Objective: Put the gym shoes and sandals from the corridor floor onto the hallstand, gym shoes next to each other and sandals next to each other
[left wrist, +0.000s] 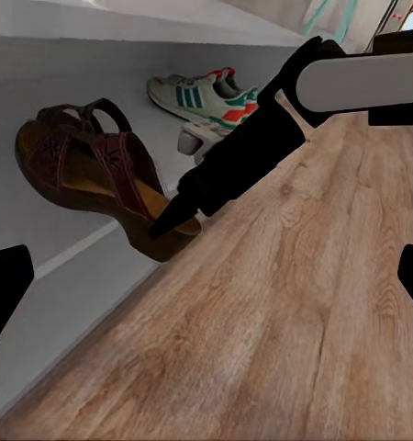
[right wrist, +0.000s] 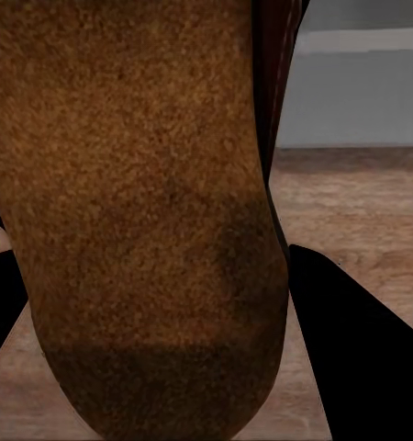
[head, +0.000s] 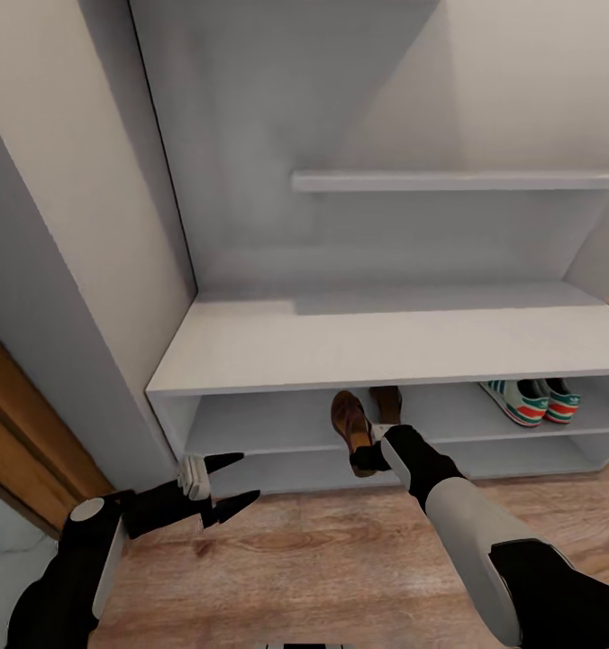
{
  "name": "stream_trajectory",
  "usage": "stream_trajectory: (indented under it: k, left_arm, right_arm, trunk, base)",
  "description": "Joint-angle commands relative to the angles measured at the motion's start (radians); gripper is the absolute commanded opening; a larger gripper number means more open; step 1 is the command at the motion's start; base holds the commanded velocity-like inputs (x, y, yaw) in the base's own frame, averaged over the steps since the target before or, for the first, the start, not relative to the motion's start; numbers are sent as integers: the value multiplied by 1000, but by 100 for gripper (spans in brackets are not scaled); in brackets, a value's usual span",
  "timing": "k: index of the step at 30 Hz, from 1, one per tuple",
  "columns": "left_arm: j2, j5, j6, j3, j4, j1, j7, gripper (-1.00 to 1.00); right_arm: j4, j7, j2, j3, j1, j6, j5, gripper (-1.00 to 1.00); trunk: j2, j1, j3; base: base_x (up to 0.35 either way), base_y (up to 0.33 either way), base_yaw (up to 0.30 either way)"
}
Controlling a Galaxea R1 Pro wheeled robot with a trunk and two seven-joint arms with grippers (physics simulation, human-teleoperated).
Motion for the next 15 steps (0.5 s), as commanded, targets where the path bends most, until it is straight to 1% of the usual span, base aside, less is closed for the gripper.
stream_trajectory:
  k: [1,5,15]
  left_arm:
    - [0,-4,11,-6,-1,-1,-6,100]
    - [0,-4,11,-20,-1,-1,-5,100]
    - [0,-4,11,-21,-1,-1,-6,100]
  right_arm:
    - [-1,-3,-1,8,0,5,-9,-100]
    - [-1,-3,-1,7,0,5,-9,-100]
    - [-1,-3,-1,6,0,5,-9,-100]
  trunk:
    - [0,0,-1]
    - [0,0,-1]
    - [0,0,-1]
  base:
    - [176,0,0]
    - [56,0,0]
    - [3,0,0]
